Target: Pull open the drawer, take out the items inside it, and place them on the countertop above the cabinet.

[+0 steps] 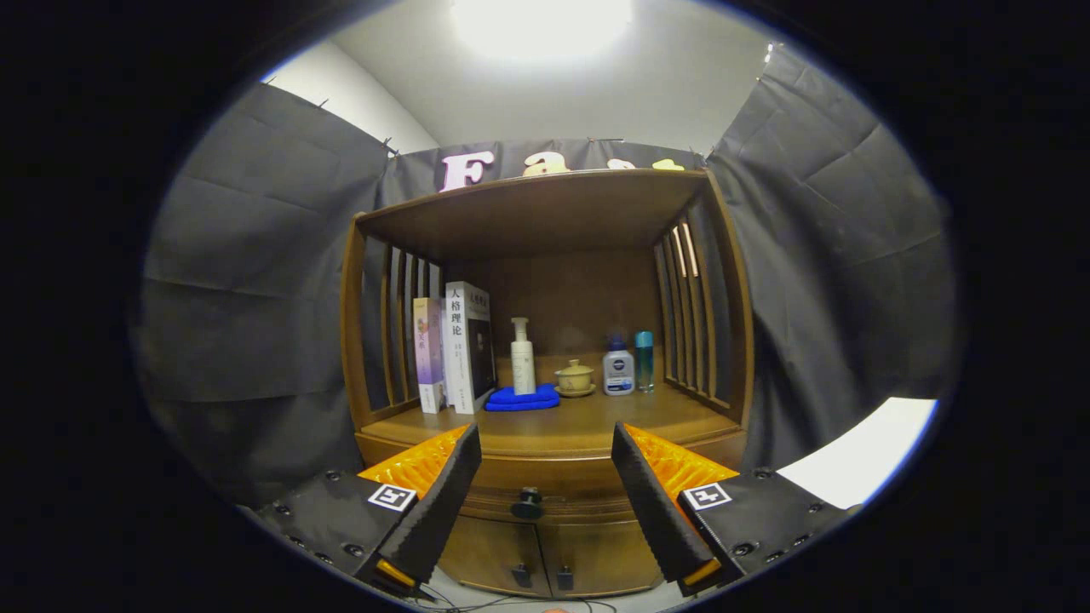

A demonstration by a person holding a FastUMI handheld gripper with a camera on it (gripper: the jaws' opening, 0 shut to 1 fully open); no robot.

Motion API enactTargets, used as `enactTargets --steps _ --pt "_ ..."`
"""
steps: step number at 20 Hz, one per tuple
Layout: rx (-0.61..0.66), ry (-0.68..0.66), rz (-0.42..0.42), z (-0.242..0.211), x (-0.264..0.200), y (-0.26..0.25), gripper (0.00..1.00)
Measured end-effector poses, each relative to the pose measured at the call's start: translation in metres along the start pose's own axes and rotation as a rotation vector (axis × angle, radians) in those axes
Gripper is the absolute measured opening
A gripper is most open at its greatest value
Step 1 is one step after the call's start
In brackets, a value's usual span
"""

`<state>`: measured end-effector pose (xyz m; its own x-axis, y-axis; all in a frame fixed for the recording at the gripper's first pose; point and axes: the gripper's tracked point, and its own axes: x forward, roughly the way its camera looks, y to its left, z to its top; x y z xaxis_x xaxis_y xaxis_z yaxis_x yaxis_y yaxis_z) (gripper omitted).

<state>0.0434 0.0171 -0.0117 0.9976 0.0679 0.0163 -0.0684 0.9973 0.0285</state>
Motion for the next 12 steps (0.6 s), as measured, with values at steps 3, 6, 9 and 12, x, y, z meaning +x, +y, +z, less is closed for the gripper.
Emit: enactTargets --steps 3,6,9,12 --pt "0.007 0.022 0.011 -0.013 0.022 0.001 0.98" --pt "-0.015 0.054 0.020 -0.035 0.042 0.005 0.98" --pt "-0.031 0.111 0.022 -0.068 0.063 0.008 0.98" --pt "-0.046 0.159 0.028 -0.097 0.074 0.011 0.98"
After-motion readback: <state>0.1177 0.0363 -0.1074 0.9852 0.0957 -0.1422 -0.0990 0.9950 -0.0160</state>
